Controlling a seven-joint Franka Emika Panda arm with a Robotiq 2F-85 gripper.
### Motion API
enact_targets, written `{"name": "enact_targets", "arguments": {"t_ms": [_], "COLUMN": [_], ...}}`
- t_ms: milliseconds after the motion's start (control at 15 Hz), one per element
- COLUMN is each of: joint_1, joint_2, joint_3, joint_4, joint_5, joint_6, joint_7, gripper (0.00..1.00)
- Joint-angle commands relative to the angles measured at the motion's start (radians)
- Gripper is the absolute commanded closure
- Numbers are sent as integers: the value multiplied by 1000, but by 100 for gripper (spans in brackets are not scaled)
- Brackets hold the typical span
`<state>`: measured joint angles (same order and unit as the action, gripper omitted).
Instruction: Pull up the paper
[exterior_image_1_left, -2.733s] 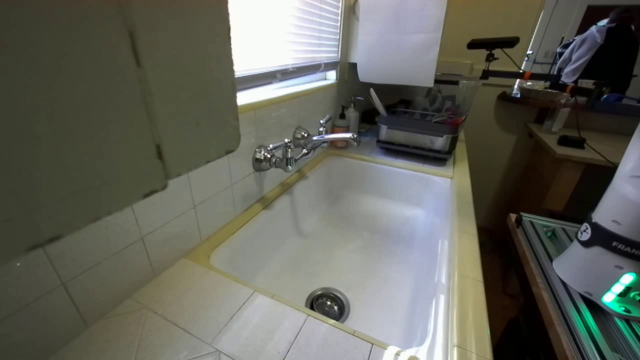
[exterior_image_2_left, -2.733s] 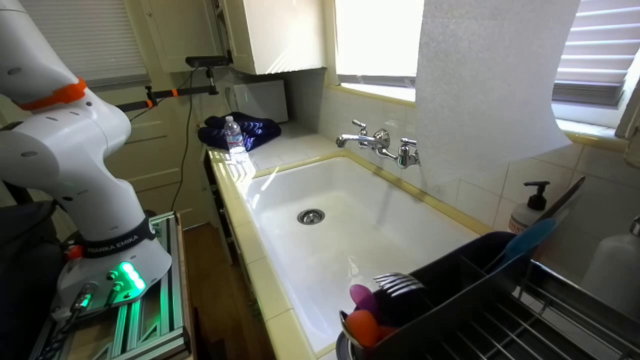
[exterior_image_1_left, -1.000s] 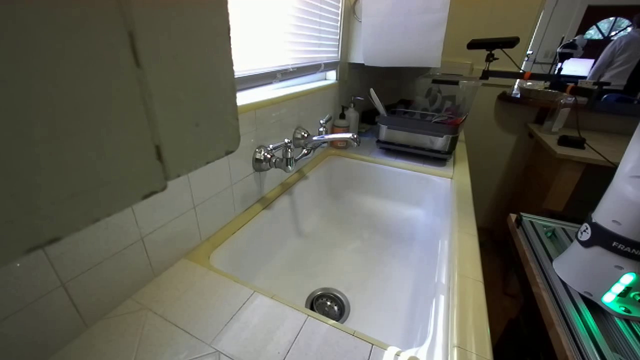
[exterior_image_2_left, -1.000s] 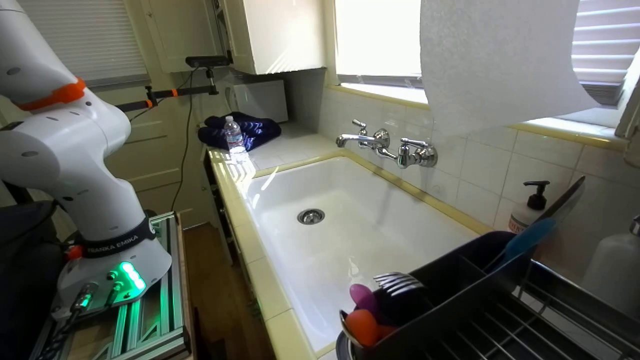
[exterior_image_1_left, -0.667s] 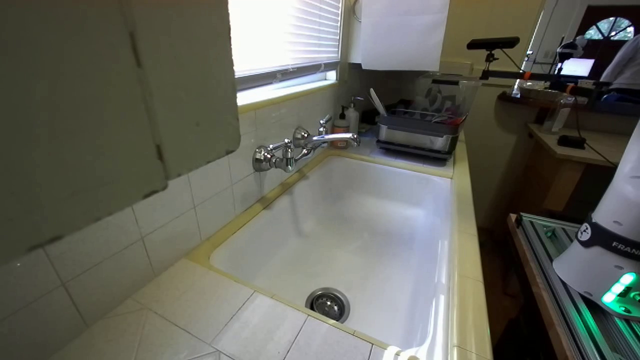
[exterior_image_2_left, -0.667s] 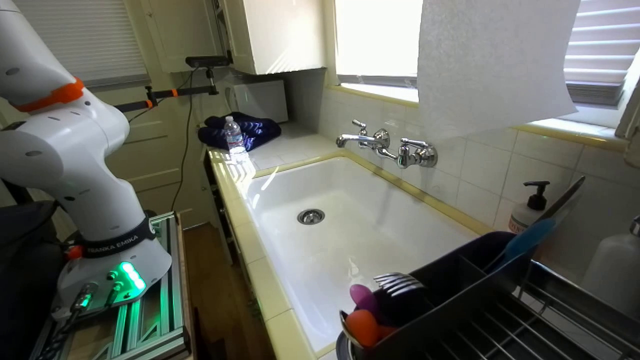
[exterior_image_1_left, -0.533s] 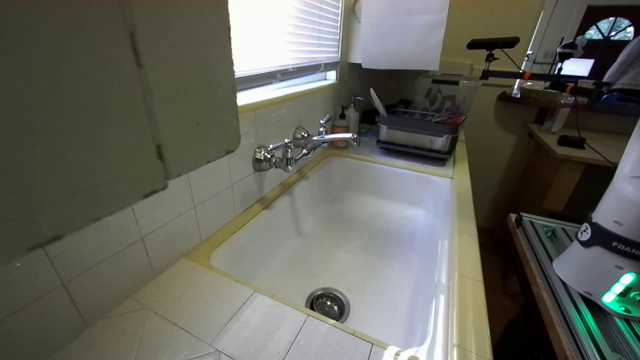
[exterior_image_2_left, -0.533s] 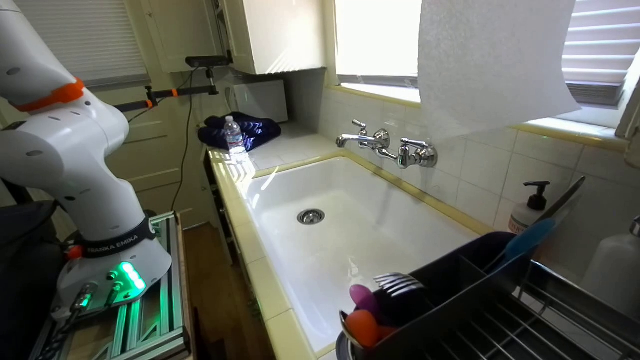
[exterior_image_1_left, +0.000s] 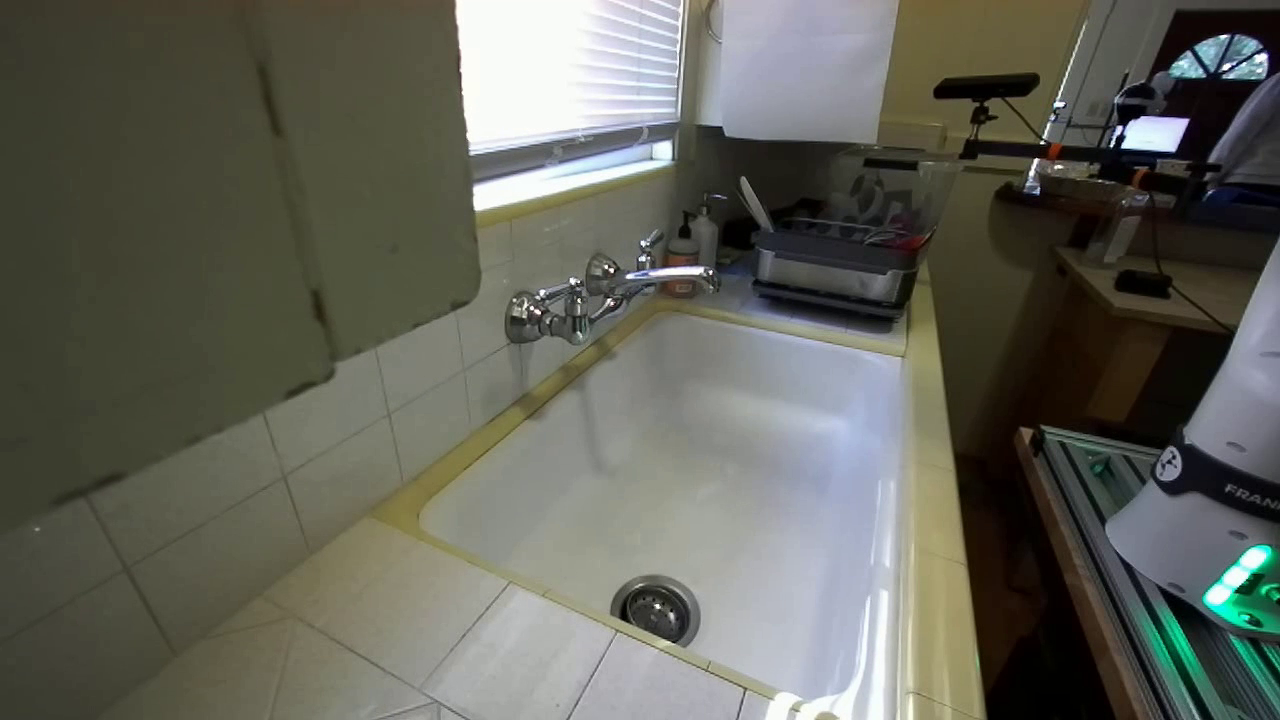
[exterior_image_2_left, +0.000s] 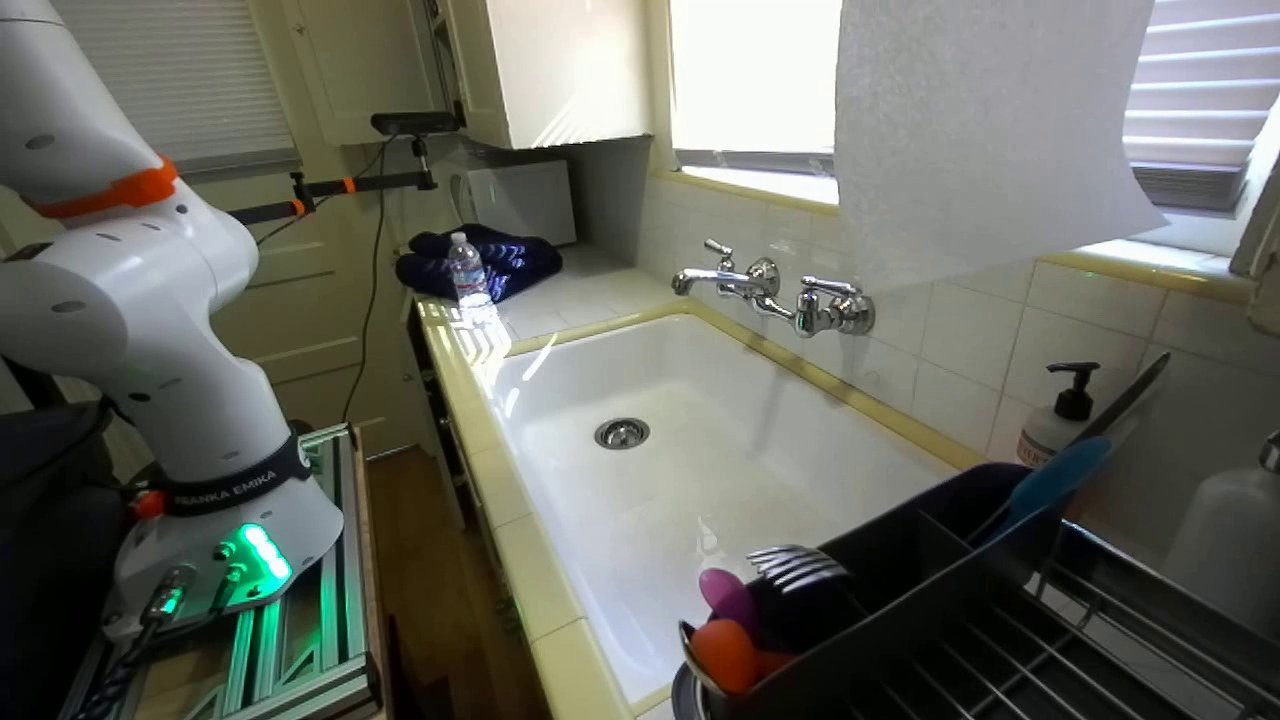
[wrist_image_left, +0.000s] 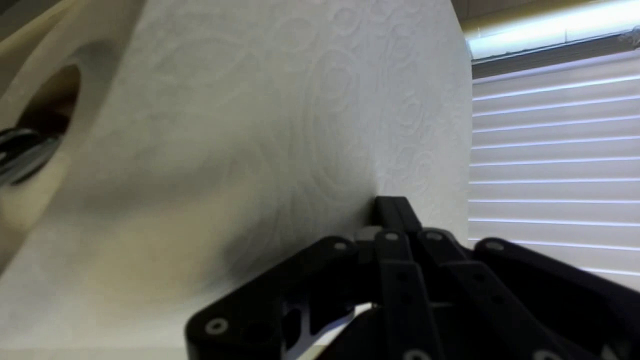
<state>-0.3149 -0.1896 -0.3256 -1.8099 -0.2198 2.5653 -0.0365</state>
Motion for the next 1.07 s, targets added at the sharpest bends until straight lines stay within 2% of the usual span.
{"name": "enact_targets", "arguments": {"t_ms": [0,1000], "joint_1": [-4,-38], "joint_2": [-4,-6], "joint_3": [-7,-45], "joint_4": [16,90], "joint_5": [27,12], "joint_6": [-13,-16], "joint_7": [-23,-22], "gripper": [100,100]}}
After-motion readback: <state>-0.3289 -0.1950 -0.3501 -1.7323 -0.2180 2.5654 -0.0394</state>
